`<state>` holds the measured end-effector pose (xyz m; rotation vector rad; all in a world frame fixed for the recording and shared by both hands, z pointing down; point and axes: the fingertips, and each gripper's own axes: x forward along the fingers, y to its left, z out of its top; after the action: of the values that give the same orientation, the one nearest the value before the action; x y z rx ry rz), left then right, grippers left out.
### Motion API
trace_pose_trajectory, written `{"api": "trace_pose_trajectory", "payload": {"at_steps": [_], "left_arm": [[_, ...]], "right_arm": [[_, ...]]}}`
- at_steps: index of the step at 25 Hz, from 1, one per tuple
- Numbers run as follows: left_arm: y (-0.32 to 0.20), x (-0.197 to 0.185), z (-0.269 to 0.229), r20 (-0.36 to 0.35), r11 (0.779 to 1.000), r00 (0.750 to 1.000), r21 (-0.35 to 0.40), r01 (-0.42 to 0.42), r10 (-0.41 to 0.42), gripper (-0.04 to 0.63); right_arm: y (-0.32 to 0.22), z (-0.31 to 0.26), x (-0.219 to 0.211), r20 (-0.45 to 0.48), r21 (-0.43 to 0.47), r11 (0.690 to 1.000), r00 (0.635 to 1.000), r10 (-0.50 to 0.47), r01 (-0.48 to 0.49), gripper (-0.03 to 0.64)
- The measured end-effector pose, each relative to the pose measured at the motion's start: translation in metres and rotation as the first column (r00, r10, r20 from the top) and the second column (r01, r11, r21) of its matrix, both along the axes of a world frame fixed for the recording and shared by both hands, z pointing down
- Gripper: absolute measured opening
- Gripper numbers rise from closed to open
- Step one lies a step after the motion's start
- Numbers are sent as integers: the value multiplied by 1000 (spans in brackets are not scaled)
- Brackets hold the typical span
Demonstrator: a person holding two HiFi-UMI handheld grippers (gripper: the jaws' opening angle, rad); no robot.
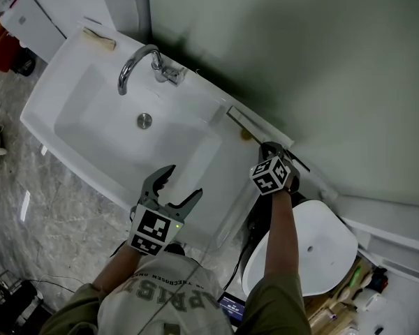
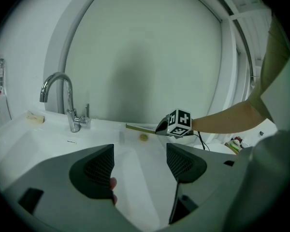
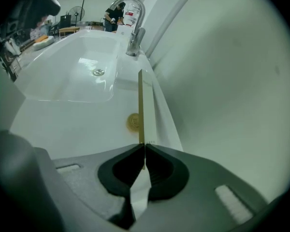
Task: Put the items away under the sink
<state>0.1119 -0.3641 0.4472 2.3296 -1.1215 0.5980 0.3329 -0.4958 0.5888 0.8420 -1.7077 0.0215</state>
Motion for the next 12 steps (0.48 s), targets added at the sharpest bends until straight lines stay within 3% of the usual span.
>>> {"api": "trace_pose_trajectory", "payload": {"at_steps": [4,8,10,12], "left_arm": [[-5,-8,5,45,1000,999,27,-7,5,325],[-30,-4,31,105,996,992,41,-74,69,325],[-46,-1,39,93,997,993,19,-80,78,327],[-59,6,35,18,999,999,-12,-52,52,327]], "right_arm": [[8,-18,-7,7,40,999,999,-33,32,14],[16,-41,-17,25,93,993,997,-72,69,14],[22,-59,-24,32,131,987,995,-94,89,14],[30,-81,-31,41,175,978,992,-120,111,14]]}}
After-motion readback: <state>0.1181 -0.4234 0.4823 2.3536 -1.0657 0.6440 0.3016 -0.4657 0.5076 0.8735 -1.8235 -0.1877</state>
